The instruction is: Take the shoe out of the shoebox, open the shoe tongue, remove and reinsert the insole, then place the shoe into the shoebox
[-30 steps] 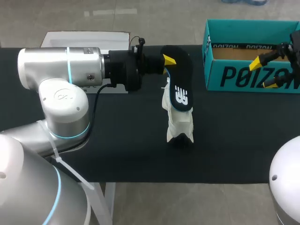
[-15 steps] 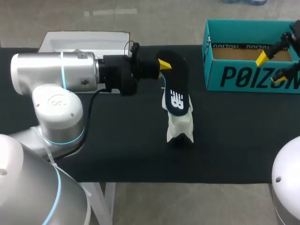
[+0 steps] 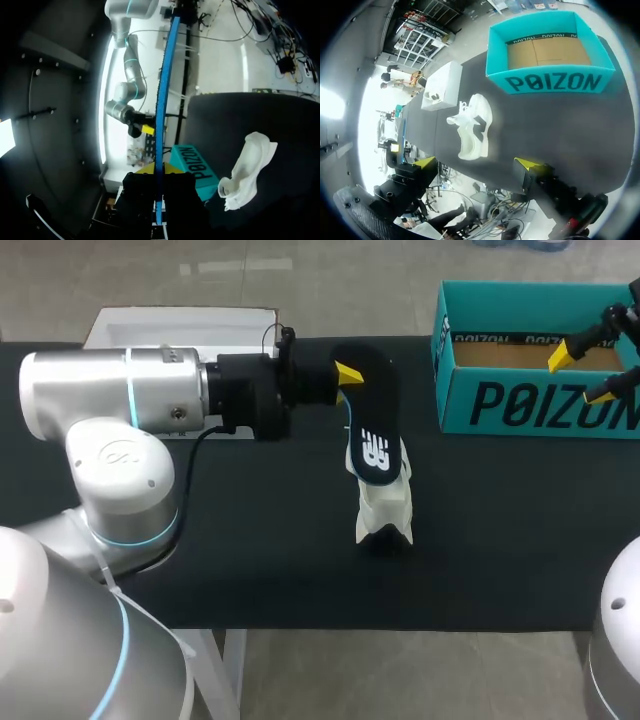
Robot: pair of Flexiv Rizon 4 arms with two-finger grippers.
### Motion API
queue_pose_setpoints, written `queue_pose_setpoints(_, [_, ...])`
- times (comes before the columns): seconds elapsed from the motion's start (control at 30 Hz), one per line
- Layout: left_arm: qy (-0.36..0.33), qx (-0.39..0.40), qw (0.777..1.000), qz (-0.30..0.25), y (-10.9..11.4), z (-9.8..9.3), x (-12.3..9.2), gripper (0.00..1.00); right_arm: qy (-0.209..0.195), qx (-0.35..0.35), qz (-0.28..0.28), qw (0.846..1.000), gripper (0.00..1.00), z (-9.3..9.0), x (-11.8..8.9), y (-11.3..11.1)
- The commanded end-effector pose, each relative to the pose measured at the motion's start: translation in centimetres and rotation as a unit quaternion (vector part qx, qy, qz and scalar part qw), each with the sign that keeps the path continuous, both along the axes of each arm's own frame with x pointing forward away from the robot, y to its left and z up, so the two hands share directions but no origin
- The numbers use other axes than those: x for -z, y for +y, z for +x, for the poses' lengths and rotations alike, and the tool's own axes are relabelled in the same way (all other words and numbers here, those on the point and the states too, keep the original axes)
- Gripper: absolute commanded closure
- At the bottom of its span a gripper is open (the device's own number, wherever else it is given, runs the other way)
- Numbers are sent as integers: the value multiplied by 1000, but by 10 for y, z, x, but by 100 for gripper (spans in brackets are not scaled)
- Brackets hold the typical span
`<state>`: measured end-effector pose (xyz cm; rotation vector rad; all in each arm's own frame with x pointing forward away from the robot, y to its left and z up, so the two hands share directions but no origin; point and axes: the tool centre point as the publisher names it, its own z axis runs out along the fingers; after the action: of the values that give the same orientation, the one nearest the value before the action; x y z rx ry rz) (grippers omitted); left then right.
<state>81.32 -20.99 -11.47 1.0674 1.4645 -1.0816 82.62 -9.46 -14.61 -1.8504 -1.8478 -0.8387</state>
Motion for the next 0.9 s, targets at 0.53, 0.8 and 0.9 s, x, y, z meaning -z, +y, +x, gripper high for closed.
queue_pose_setpoints(0.53, [15, 6, 1000, -20, 2, -5, -5, 100, -33, 30, -1, 999, 0, -9, -1, 1])
queue_pose_setpoints(0.8, [234, 66, 970, 2, -16, -64, 19, 100, -33, 30, -1, 999, 0, -9, -1, 1])
queue_pose_setpoints(0.9, [259, 74, 961, 61, -24, -78, 41, 100, -33, 30, -1, 999, 0, -9, -1, 1])
